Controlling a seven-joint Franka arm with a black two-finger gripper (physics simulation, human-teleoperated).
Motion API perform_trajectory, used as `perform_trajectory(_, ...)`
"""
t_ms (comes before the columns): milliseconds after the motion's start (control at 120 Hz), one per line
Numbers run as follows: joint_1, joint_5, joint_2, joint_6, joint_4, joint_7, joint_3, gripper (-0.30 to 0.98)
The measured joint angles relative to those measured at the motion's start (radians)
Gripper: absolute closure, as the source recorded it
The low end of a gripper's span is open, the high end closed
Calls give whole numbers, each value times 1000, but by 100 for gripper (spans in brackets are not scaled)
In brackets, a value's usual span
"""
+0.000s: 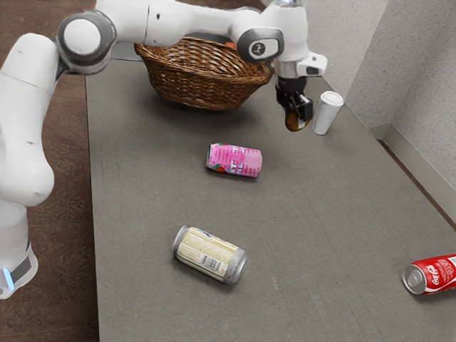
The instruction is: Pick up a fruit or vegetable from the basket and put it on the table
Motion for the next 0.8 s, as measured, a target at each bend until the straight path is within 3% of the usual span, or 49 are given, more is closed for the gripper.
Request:
perform_trajectory(217, -108, 72, -57, 136, 9, -20, 29, 32)
perform_trajectory(492, -216, 85, -110, 239, -5, -41, 91, 31)
perform_trajectory(683, -218, 52, -78, 194, 22, -49, 85, 10)
perform_trajectory(733, -209, 17, 56, 86, 40, -51, 71, 8)
perform_trajectory(800, -90, -123, 421, -134, -9, -58, 128, 5)
